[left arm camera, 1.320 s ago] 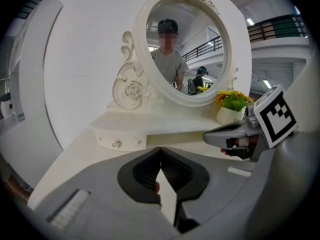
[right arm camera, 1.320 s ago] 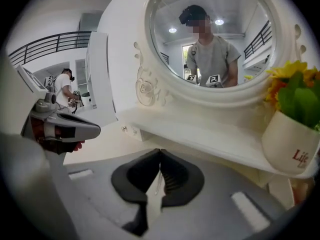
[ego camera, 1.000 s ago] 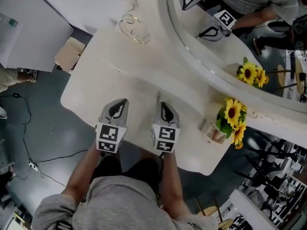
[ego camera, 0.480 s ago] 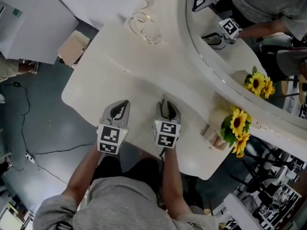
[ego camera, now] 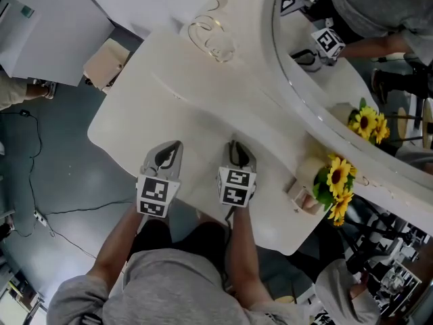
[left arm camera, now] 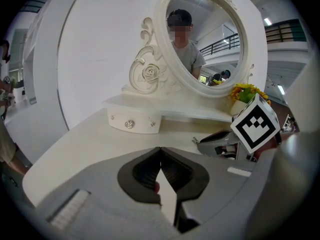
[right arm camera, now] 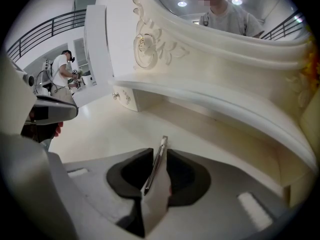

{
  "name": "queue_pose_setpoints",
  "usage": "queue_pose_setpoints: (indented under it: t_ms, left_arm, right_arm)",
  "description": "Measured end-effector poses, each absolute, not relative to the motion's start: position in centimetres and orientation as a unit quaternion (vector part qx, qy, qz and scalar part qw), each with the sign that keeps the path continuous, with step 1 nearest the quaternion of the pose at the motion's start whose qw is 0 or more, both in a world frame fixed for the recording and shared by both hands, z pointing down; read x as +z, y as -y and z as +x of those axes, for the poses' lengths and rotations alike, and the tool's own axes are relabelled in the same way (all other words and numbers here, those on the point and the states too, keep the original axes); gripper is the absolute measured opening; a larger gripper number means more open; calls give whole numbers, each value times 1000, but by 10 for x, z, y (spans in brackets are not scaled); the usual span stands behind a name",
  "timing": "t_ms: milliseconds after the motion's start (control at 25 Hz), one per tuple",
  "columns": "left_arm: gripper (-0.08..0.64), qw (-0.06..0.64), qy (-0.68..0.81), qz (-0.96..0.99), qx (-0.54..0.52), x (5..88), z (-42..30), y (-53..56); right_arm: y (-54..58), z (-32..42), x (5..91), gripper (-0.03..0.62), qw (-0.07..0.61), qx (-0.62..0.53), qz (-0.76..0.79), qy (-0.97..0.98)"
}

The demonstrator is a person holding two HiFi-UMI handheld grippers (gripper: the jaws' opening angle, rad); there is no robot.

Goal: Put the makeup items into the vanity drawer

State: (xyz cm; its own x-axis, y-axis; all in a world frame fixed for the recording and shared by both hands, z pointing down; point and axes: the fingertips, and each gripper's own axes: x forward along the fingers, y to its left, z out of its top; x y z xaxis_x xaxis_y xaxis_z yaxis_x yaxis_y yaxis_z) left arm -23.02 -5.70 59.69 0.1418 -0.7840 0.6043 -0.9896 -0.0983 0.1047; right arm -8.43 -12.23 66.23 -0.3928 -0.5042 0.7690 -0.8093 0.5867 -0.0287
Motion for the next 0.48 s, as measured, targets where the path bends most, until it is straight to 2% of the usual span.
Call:
queue_pose_setpoints:
  t_ms: [160,480]
  left_arm:
    - [11,251,623,712,204,597,-231,57]
    - [11,241,622,718,201,585,-229,61]
  right_arm:
    - [123,-82,664,38,376,198,412,806]
    - [121,-79,654,37,371,200,415,807]
